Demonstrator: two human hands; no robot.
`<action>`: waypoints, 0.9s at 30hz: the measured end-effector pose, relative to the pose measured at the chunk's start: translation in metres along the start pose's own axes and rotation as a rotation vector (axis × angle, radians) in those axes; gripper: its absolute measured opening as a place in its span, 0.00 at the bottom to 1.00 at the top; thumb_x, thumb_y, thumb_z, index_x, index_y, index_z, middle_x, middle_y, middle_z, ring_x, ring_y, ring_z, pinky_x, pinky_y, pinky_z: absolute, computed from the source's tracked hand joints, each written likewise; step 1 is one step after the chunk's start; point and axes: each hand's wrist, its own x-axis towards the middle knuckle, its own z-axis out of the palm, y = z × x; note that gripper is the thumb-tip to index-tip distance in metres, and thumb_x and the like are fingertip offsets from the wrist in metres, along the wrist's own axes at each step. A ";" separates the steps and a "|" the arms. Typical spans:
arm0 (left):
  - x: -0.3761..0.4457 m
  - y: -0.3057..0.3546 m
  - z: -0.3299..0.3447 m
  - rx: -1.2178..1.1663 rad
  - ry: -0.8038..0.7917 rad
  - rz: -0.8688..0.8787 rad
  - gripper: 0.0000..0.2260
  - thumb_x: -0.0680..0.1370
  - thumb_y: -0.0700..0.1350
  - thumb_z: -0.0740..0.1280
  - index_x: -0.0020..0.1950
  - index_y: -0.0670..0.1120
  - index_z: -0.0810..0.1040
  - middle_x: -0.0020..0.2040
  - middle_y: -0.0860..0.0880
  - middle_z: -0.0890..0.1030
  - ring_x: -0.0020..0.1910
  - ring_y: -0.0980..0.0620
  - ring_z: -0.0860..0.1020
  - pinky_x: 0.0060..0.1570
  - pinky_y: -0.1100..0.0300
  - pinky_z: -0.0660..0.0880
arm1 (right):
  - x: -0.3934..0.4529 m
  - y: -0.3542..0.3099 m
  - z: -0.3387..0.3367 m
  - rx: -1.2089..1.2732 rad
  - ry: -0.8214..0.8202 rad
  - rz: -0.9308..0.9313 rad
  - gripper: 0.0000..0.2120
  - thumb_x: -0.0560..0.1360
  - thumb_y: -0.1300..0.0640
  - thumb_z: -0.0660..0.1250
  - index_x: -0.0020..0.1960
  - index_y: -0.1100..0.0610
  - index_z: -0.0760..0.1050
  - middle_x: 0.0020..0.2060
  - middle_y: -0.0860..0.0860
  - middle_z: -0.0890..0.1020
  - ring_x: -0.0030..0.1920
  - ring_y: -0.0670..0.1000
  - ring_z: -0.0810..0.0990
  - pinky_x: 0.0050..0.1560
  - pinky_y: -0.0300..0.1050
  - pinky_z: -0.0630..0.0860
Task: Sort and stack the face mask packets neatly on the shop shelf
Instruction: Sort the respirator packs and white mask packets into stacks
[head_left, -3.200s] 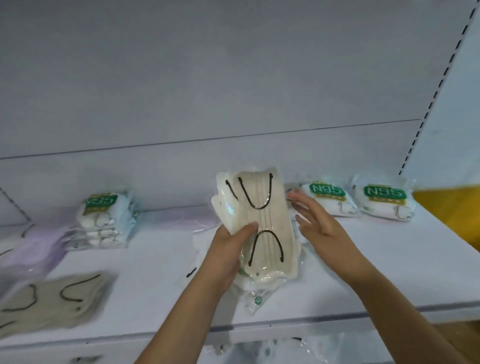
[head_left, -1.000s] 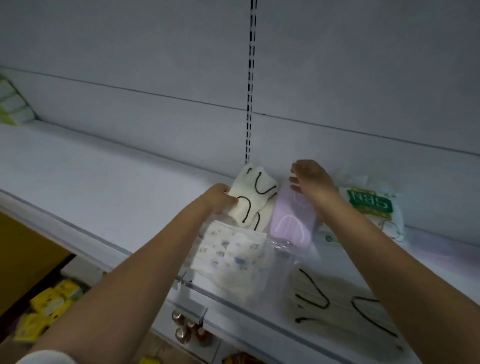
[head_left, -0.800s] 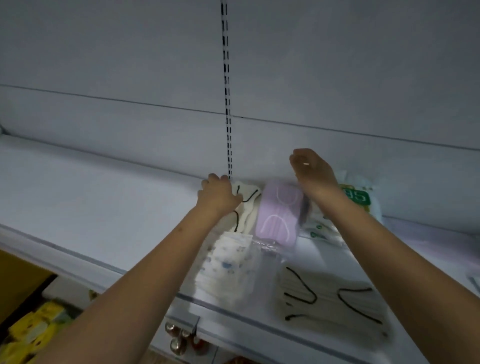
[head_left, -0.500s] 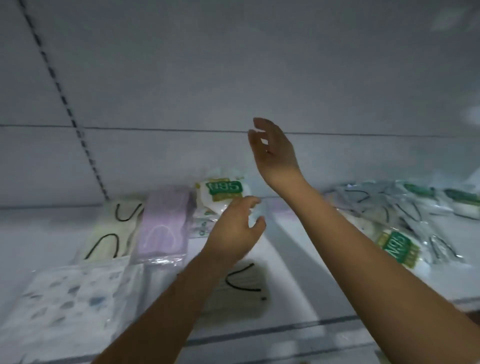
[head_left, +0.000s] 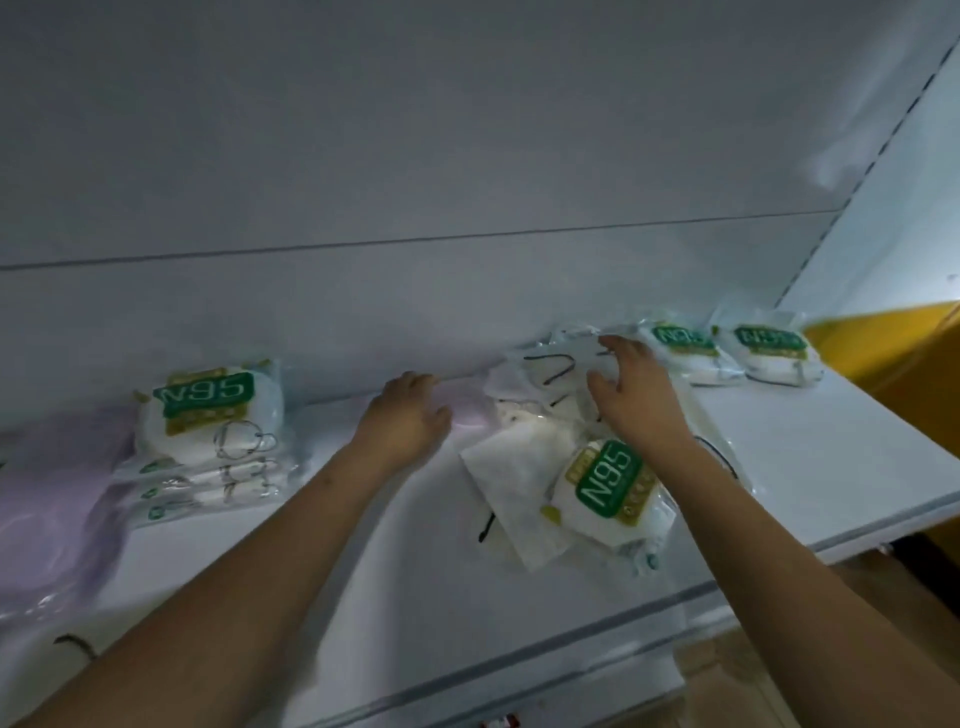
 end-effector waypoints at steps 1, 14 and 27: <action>0.007 0.002 0.003 0.004 -0.003 -0.026 0.26 0.75 0.57 0.58 0.65 0.41 0.74 0.62 0.39 0.76 0.61 0.38 0.75 0.55 0.50 0.73 | 0.006 0.015 -0.003 -0.061 -0.054 -0.005 0.26 0.77 0.54 0.67 0.73 0.58 0.68 0.69 0.60 0.72 0.67 0.62 0.72 0.65 0.53 0.70; 0.066 0.119 0.048 0.159 -0.023 0.189 0.27 0.77 0.62 0.65 0.75 0.57 0.68 0.68 0.49 0.76 0.64 0.46 0.75 0.61 0.50 0.71 | 0.016 0.090 -0.027 0.005 -0.125 0.071 0.08 0.80 0.60 0.62 0.52 0.61 0.78 0.45 0.58 0.81 0.50 0.59 0.79 0.43 0.40 0.65; -0.009 0.164 0.046 0.206 0.019 0.221 0.26 0.80 0.64 0.49 0.68 0.55 0.77 0.75 0.46 0.69 0.76 0.42 0.63 0.74 0.37 0.57 | 0.007 0.088 -0.072 0.583 0.189 0.353 0.17 0.84 0.54 0.51 0.41 0.60 0.68 0.34 0.51 0.71 0.42 0.54 0.70 0.48 0.48 0.65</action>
